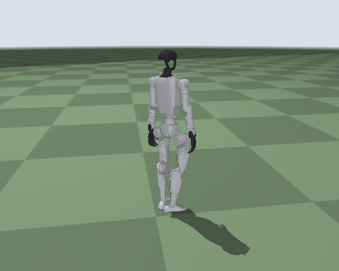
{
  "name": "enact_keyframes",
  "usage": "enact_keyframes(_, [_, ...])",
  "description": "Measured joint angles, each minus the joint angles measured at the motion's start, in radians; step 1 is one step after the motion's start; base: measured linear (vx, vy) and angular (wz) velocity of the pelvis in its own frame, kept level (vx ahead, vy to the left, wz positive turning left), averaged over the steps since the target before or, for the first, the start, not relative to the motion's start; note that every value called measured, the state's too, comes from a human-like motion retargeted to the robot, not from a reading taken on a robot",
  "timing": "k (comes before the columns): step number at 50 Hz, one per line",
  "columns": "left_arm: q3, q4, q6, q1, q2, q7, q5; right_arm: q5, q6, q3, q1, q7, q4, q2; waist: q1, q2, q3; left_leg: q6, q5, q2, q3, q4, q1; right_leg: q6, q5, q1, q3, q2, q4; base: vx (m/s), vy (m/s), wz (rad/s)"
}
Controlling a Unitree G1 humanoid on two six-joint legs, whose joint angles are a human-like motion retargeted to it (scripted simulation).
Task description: Upper body actions
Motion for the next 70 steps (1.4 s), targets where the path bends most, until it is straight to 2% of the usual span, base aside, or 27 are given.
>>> enact_keyframes(7, [0.032, -0.036, 0.001, 0.009, -0.008, 0.012, -0.039, -0.074, -0.006, 0.038, 0.002, -0.002, -0.001, 0.004, -0.021, -0.006, 0.007, -0.021, -0.034, 0.018, -0.001, 0.062, -0.009, -0.012, -0.015, -0.005, 0.064, 0.010, 0.007, -0.02, -0.08, 0.00])
enact_keyframes(12, [0.106, -0.086, -0.005, 0.010, -0.042, -0.011, -0.143, -0.088, 0.002, 0.037, -0.001, 0.001, 0.039, 0.003, -0.030, -0.020, 0.017, -0.056, -0.072, 0.045, 0.025, 0.204, -0.043, -0.003, 0.005, -0.015, 0.117, -0.011, 0.001, -0.03, -0.03, -0.40])
enact_keyframes(14, [0.129, -0.092, -0.008, 0.007, -0.054, -0.015, -0.177, -0.090, 0.009, 0.029, 0.005, 0.000, 0.058, -0.002, -0.021, -0.025, 0.005, -0.049, -0.062, 0.046, -0.001, 0.265, -0.076, 0.003, 0.016, -0.036, 0.152, -0.028, 0.007, 0.02, 0.06, -0.88])
enact_keyframes(17, [0.137, -0.094, -0.012, 0.000, -0.061, -0.012, -0.206, -0.084, 0.020, 0.012, 0.009, -0.013, 0.085, -0.009, 0.004, -0.028, 0.003, -0.037, -0.048, 0.006, -0.189, 0.314, -0.127, 0.010, 0.034, -0.069, 0.220, -0.044, 0.018, 0.00, 0.08, -1.33])
enact_keyframes(20, [0.131, -0.099, -0.014, -0.005, -0.056, -0.006, -0.197, -0.069, 0.025, 0.004, 0.010, -0.018, 0.101, -0.017, 0.056, -0.014, 0.016, -0.119, -0.024, -0.068, -0.539, 0.272, -0.133, 0.016, 0.061, -0.100, 0.315, -0.030, 0.028, -0.01, 0.08, -2.16])
enact_keyframes(22, [0.133, -0.108, -0.008, -0.012, -0.054, -0.004, -0.173, -0.066, 0.027, -0.003, 0.002, -0.012, 0.105, -0.026, 0.103, -0.010, 0.024, -0.181, -0.015, -0.068, -0.607, 0.235, -0.128, 0.021, 0.088, -0.132, 0.392, -0.018, 0.037, 0.01, 0.08, -2.56])
enact_keyframes(23, [0.135, -0.116, -0.008, -0.010, -0.054, -0.002, -0.166, -0.069, 0.028, -0.005, 0.001, -0.010, 0.103, -0.031, 0.108, -0.009, 0.020, -0.187, -0.025, -0.060, -0.580, 0.222, -0.125, 0.027, 0.100, -0.151, 0.418, -0.016, 0.039, -0.01, 0.06, -2.07])
enact_keyframes(25, [0.143, -0.127, -0.013, -0.013, -0.055, -0.004, -0.168, -0.077, 0.029, -0.003, -0.010, -0.006, 0.086, -0.040, 0.075, -0.004, 0.016, -0.126, -0.027, -0.070, -0.515, 0.184, -0.130, 0.035, 0.113, -0.180, 0.428, -0.016, 0.039, -0.10, 0.03, -1.40])
enact_keyframes(27, [0.157, -0.135, -0.012, -0.032, -0.049, -0.013, -0.179, -0.072, 0.026, 0.008, -0.030, -0.002, 0.048, -0.041, 0.014, 0.003, 0.039, -0.110, -0.024, -0.047, -0.446, 0.141, -0.116, 0.020, 0.109, -0.199, 0.409, -0.004, 0.045, -0.29, -0.02, -1.31])
enact_keyframes(30, [0.160, -0.152, -0.008, -0.051, -0.021, -0.040, -0.191, -0.035, 0.004, 0.043, -0.063, -0.003, -0.011, -0.032, -0.026, -0.002, 0.094, -0.101, -0.022, -0.024, -0.328, 0.132, -0.123, -0.059, 0.098, -0.248, 0.448, 0.023, 0.091, -0.38, -0.07, -2.06])
enact_keyframes(32, [0.126, -0.154, -0.006, -0.049, 0.016, -0.057, -0.183, -0.024, -0.008, 0.060, -0.074, 0.002, -0.034, -0.029, -0.052, 0.005, 0.107, -0.097, -0.030, -0.006, -0.274, 0.125, -0.116, -0.106, 0.068, -0.267, 0.382, 0.015, 0.102, -0.34, -0.02, -2.14])
enact_keyframes(36, [0.074, -0.138, 0.028, -0.041, 0.075, -0.030, -0.095, -0.060, -0.012, 0.068, -0.070, 0.017, -0.060, -0.027, -0.050, 0.011, 0.100, -0.095, -0.056, 0.034, -0.070, 0.102, -0.086, -0.138, -0.010, -0.291, 0.242, -0.006, 0.093, -0.27, 0.02, -2.66])
enact_keyframes(44, [0.086, -0.165, 0.031, -0.028, 0.078, -0.026, -0.082, -0.057, 0.001, 0.042, -0.079, 0.005, -0.030, -0.032, -0.092, 0.022, 0.088, -0.137, -0.118, 0.096, 0.358, 0.069, -0.008, -0.118, -0.144, -0.309, -0.229, -0.065, 0.079, -0.29, -0.04, -2.80])
enact_keyframes(50, [0.046, -0.160, 0.036, -0.073, 0.071, -0.035, -0.084, 0.091, 0.042, -0.089, -0.065, -0.022, 0.037, -0.043, -0.104, 0.049, 0.069, -0.181, -0.146, 0.100, 0.577, 0.040, 0.035, -0.057, -0.229, -0.244, -0.670, -0.062, 0.033, -0.28, -0.13, -2.39])
enact_keyframes(55, [0.014, -0.203, 0.022, -0.116, 0.047, -0.045, -0.060, 0.227, 0.058, -0.192, -0.042, -0.047, 0.096, -0.063, -0.096, 0.058, 0.054, -0.223, -0.167, 0.074, 0.683, 0.022, 0.061, 0.002, -0.196, -0.193, -0.935, -0.030, -0.004, -0.13, -0.14, -1.99])
enact_keyframes(58, [-0.004, -0.233, 0.006, -0.136, 0.022, -0.049, -0.066, 0.275, 0.064, -0.239, -0.026, -0.076, 0.144, -0.076, -0.107, 0.061, 0.049, -0.248, -0.177, 0.064, 0.715, 0.027, 0.079, 0.012, -0.108, -0.187, -0.934, -0.032, 0.000, 0.00, -0.17, -1.19])
enact_keyframes(60, [-0.019, -0.242, -0.007, -0.149, 0.003, -0.055, -0.070, 0.294, 0.069, -0.271, -0.010, -0.098, 0.175, -0.080, -0.126, 0.073, 0.044, -0.261, -0.180, 0.070, 0.725, 0.034, 0.091, -0.024, -0.042, -0.189, -0.902, -0.031, 0.002, 0.08, -0.16, -0.54])
enact_keyframes(62, [-0.033, -0.240, -0.017, -0.159, -0.015, -0.067, -0.067, 0.311, 0.071, -0.303, 0.011, -0.114, 0.200, -0.077, -0.149, 0.093, 0.033, -0.273, -0.177, 0.087, 0.732, 0.043, 0.102, -0.095, -0.008, -0.186, -0.889, -0.013, -0.012, 0.13, -0.24, -0.16])
enact_keyframes(65, [-0.054, -0.226, -0.030, -0.166, -0.038, -0.085, -0.043, 0.333, 0.077, -0.350, 0.045, -0.110, 0.230, -0.066, -0.182, 0.116, 0.007, -0.278, -0.168, 0.094, 0.716, 0.043, 0.113, -0.088, -0.027, -0.171, -0.907, -0.001, -0.017, 0.16, -0.22, 0.11])
enact_keyframes(70, [-0.071, -0.185, -0.051, -0.122, -0.070, -0.067, -0.019, 0.336, 0.085, -0.403, 0.073, -0.109, 0.245, -0.043, -0.148, 0.143, -0.060, -0.287, -0.109, 0.095, 0.747, 0.028, 0.151, -0.064, -0.083, -0.165, -0.841, 0.013, 0.019, 0.20, -0.24, -0.65])
